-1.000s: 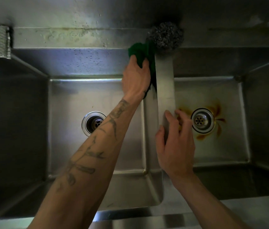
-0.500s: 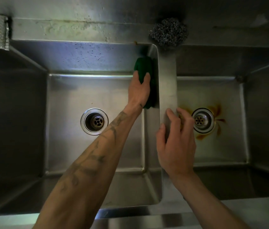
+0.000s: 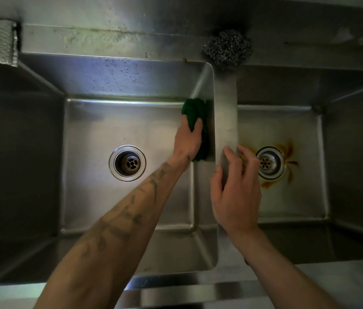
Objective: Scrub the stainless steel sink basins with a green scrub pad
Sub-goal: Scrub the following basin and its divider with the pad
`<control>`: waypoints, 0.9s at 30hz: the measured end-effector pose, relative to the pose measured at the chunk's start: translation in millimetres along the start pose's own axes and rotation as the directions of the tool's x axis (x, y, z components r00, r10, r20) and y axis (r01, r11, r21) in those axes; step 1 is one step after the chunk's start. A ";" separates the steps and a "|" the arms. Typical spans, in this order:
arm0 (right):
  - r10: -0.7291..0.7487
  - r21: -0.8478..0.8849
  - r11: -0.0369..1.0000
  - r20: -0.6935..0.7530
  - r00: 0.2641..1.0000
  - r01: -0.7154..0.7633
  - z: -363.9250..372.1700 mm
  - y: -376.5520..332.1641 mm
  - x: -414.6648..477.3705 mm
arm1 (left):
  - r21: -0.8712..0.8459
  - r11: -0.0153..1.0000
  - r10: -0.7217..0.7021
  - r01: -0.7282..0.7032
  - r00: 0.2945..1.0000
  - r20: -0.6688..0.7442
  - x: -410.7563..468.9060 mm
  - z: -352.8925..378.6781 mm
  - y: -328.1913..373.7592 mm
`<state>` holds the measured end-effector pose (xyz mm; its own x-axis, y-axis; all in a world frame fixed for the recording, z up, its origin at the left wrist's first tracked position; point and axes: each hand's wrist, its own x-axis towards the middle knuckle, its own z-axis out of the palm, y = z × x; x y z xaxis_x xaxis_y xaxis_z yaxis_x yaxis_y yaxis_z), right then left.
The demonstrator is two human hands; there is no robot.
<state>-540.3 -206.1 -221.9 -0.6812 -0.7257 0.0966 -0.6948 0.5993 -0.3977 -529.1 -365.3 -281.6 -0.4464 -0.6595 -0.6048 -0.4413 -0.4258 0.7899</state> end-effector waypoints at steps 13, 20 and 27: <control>0.114 0.276 0.957 -0.061 0.992 -0.093 -46.2 -28.2 -3.0 | -0.039 0.983 0.181 -0.179 0.981 0.064 -138.5 -22.1 49.6; 0.231 0.405 0.891 -0.016 0.973 -0.205 -86.5 -12.4 -4.8 | -0.081 0.981 0.187 -0.175 0.963 0.192 -187.2 24.3 75.9; 0.277 0.418 0.875 -0.017 0.961 -0.245 -89.1 80.2 19.7 | 0.136 0.948 0.255 -0.287 0.944 0.211 -179.2 81.2 69.7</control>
<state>-630.0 -142.2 -170.6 -0.8509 -0.5254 -0.0014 -0.3450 0.5606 -0.7528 -543.0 -226.5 -126.4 -0.6980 -0.6003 -0.3904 -0.3962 -0.1303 0.9088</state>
